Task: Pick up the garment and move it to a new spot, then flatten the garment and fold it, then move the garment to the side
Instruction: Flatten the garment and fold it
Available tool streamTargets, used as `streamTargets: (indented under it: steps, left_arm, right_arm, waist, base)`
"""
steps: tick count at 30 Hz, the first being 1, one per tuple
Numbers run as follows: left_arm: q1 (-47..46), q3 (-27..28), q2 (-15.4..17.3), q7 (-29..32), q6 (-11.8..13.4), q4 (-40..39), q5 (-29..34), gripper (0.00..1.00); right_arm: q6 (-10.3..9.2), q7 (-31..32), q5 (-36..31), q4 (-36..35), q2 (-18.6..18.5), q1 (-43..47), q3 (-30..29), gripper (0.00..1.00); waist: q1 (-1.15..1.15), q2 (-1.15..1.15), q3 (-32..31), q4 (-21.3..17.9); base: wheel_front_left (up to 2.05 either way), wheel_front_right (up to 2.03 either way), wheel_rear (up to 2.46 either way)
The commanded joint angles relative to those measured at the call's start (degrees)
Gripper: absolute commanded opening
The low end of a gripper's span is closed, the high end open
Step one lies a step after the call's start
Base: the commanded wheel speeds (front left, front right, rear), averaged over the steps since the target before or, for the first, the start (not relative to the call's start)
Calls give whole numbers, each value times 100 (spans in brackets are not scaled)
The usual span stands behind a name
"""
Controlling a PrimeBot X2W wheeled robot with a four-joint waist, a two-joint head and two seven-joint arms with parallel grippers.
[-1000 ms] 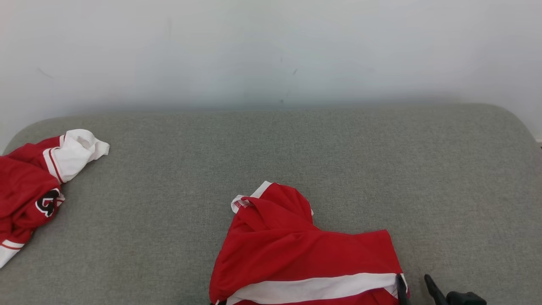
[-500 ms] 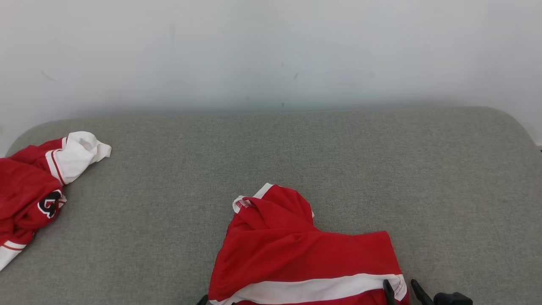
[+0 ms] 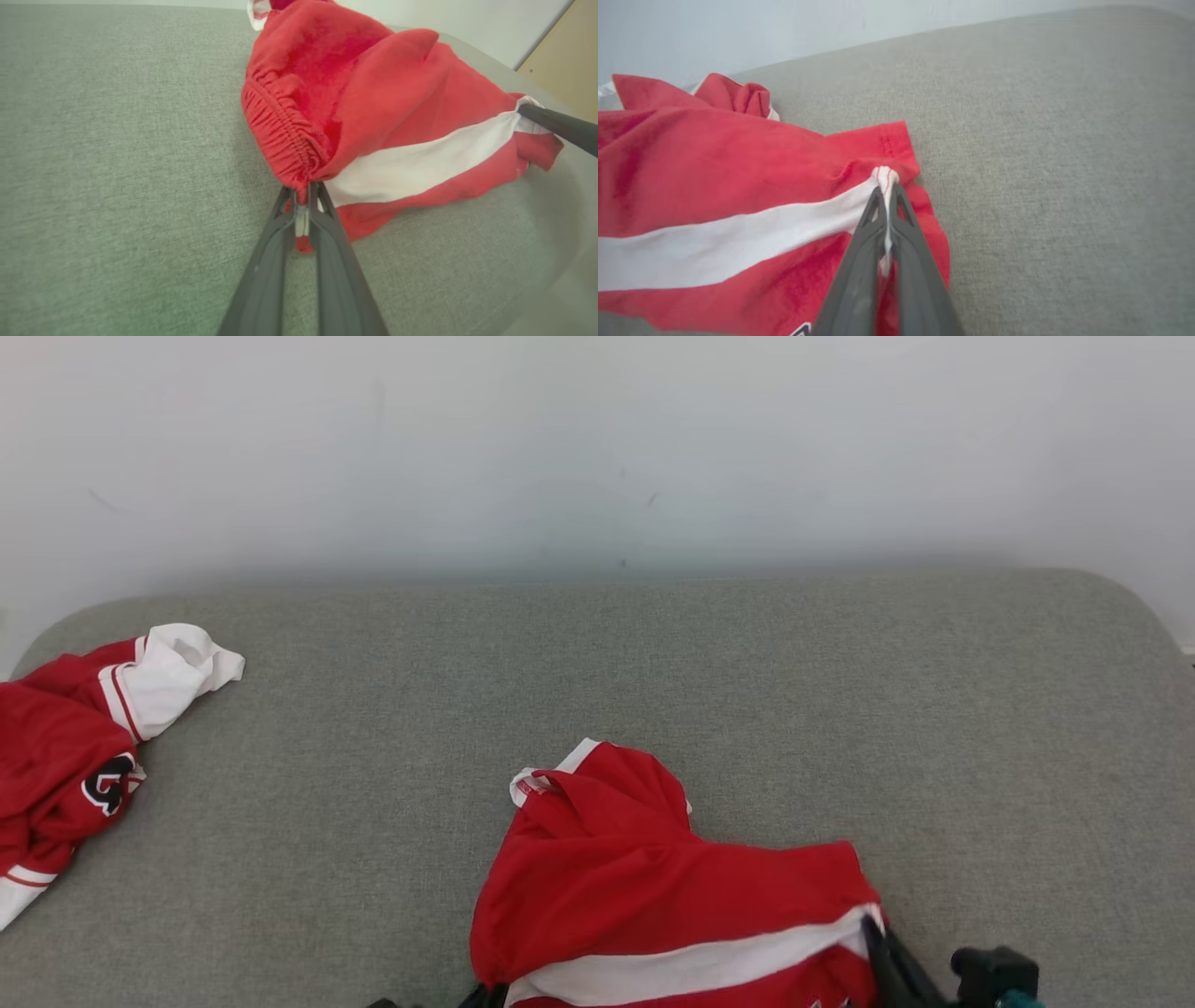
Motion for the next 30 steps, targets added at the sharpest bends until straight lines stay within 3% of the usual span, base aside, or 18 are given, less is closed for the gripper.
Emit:
streamTargets:
  steps: [1, 6, 11, 16, 23, 30]
  left_arm:
    - [9, 20, 2, -20, 10, -47, -50, 0]
    - [238, 301, -13, -20, 10, -546, -127, 0]
    - [216, 511, 108, -20, 10, -1099, -97, 0]
    - [3, 655, 209, -20, 10, -1302, -180, 0]
    - [-1251, 276, 418, -20, 10, -950, -383, 0]
    - [-1813, 646, 286, -19, 10, -931, -439, 0]
  right_arm:
    - [21, -6, -27, -170, -49, -11, -53, 0]
    - [21, -3, 13, -1031, -47, 341, -219, 0]
    - [21, -3, 92, -1381, -171, 451, -133, 0]
    - [21, -4, 210, -1401, -287, 175, -102, 0]
    - [21, -3, 239, -964, -267, -1035, 278, 0]
    - [21, -3, 48, -787, -115, -1678, 267, 0]
  waist:
    - [0, 0, -6, 2]
    - [0, 0, -15, 9]
    - [0, 0, -8, 31]
    - [0, 0, 42, -1]
    - [0, 0, 300, -120]
    - [0, 0, 515, -252]
  base:
    - [0, 0, 0]
    - [0, 0, 0]
    - [0, 0, 0]
    - [0, 0, 0]
    - [0, 0, 0]
    - [0, 0, 0]
